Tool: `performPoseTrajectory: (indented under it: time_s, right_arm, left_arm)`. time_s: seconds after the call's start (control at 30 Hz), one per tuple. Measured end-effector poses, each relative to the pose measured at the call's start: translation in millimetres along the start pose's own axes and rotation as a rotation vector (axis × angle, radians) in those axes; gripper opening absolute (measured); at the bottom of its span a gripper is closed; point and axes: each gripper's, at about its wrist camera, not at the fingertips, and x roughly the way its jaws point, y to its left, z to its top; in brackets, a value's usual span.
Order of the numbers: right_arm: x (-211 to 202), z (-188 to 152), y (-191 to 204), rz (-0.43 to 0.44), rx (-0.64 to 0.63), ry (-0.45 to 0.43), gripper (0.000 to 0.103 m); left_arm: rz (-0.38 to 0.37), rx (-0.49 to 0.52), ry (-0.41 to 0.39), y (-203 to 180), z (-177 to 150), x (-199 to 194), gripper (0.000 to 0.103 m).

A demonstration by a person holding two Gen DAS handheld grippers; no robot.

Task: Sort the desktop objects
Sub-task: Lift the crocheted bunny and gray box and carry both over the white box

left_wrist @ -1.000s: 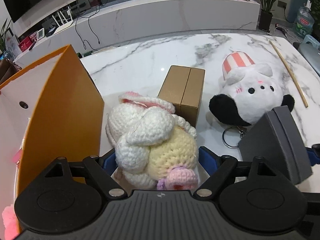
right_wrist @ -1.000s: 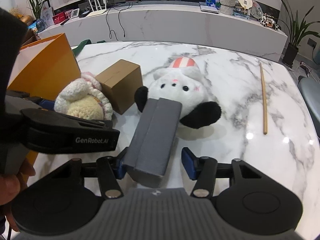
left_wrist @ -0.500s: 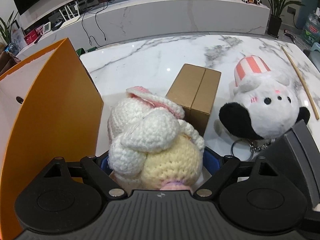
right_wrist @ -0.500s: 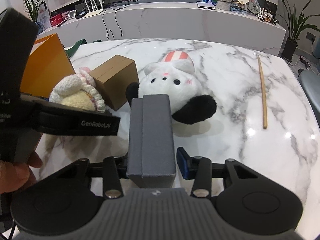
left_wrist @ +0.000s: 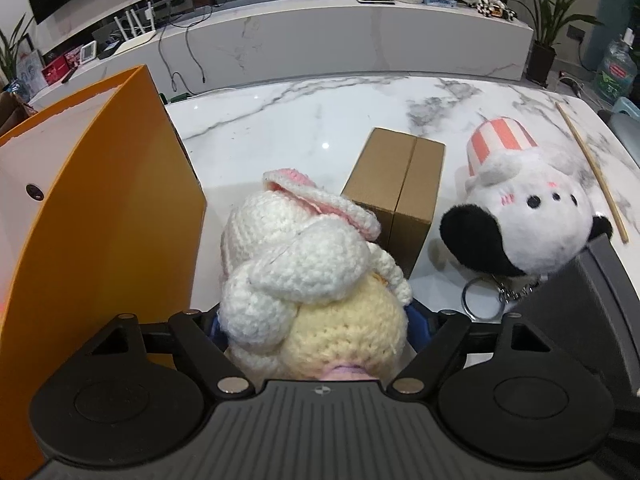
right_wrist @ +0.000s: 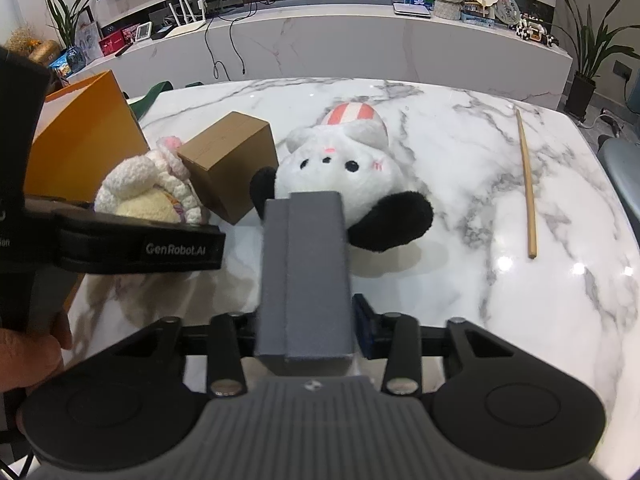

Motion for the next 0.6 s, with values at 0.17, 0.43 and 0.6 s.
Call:
performPoseTrajectory:
  time_s: [0.17,0.43,0.6]
  right_arm:
    - [-4.1,1.3,1.9,0.015,-0.006,-0.002,0.036]
    - [-11.3,2.6,4.8,0.023,-0.020,-0.011,0.036]
    - [-17.9,3.4,2.7,0.020,-0.028,-0.016,0.036]
  left_arm:
    - [-0.061,0.023,0.006,-1.5,-3.8,-9.1,0.092]
    - [-0.092,0.030,0.012,-1.3,-5.7,-21.1,0.091]
    - [-0.105,0.031,-0.004,-0.9,-5.2,-32.0,0.091]
